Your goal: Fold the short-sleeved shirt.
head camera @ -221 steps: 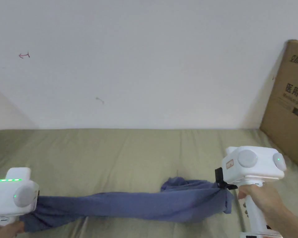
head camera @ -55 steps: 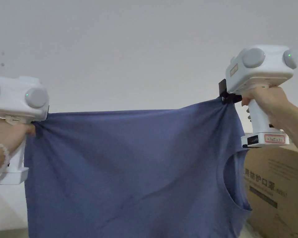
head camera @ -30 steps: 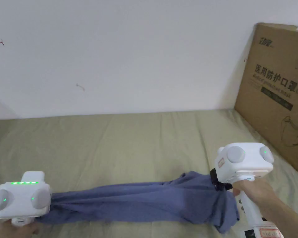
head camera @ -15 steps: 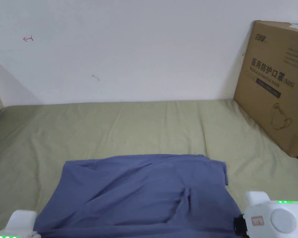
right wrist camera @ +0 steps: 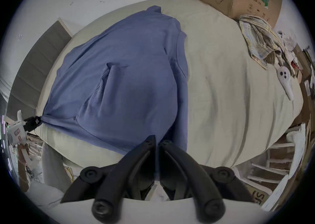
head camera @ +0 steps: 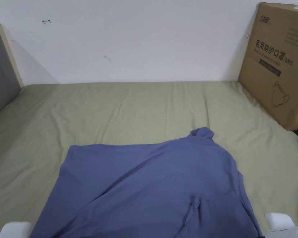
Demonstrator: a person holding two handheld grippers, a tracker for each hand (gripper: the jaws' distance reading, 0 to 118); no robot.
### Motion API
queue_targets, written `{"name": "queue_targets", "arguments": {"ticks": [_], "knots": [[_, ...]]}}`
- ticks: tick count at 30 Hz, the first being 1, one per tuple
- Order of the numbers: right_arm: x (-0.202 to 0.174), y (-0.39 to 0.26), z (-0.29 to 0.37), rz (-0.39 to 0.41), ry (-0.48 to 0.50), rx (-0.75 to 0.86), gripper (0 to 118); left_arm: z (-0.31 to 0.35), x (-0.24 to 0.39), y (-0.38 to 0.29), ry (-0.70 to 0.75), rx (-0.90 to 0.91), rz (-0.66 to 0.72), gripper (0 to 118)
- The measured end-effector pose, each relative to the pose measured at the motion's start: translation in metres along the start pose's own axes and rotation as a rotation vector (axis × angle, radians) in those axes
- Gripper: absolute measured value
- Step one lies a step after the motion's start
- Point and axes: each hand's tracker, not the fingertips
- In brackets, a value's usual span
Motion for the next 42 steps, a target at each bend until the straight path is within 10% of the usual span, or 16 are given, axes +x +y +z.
{"name": "queue_targets", "arguments": {"ticks": [4, 10, 14, 17, 22, 24, 26, 27, 33, 34, 36, 42], "knots": [[-0.005, 0.005, 0.004, -0.007, -0.027, 0.032, 40, 0.007, 0.003, 0.002, -0.011, 0.003, -0.008, 102], [-0.023, 0.010, 0.022, 0.071, -0.063, 0.094, 42, 0.035, 0.003, 0.006, -0.040, 0.049, 0.047, 101], [-0.035, 0.012, 0.038, 0.107, -0.016, 0.173, 40, 0.061, 0.003, 0.006, -0.113, 0.118, 0.057, 70], [-0.046, 0.006, 0.042, 0.105, 0.008, 0.186, 0, 0.065, 0.007, -0.001, -0.111, 0.097, 0.022, 0], [-0.054, -0.004, 0.025, 0.126, 0.027, 0.140, 0, 0.056, 0.004, -0.022, -0.140, 0.082, 0.043, 0], [-0.050, -0.005, 0.021, 0.115, 0.025, 0.129, 0, 0.052, 0.000, -0.026, -0.114, 0.088, 0.037, 26], [-0.047, -0.006, 0.019, 0.103, 0.022, 0.120, 0, 0.045, -0.006, -0.025, -0.103, 0.036, 0.054, 98], [-0.045, -0.006, 0.019, 0.098, 0.023, 0.116, 0, 0.040, -0.010, -0.025, -0.101, 0.031, 0.071, 109], [-0.040, -0.008, 0.010, 0.090, 0.019, 0.092, 0, 0.004, -0.027, -0.017, -0.120, 0.028, 0.158, 98], [-0.039, -0.008, 0.008, 0.086, 0.017, 0.086, 0, -0.003, -0.029, -0.015, -0.141, 0.005, 0.187, 82], [-0.037, -0.011, 0.008, 0.076, 0.025, 0.077, 0, -0.014, -0.032, -0.015, -0.169, -0.010, 0.209, 3], [-0.028, -0.020, 0.011, 0.027, 0.041, 0.060, 0, -0.002, -0.014, -0.013, -0.126, -0.016, 0.120, 4]]}}
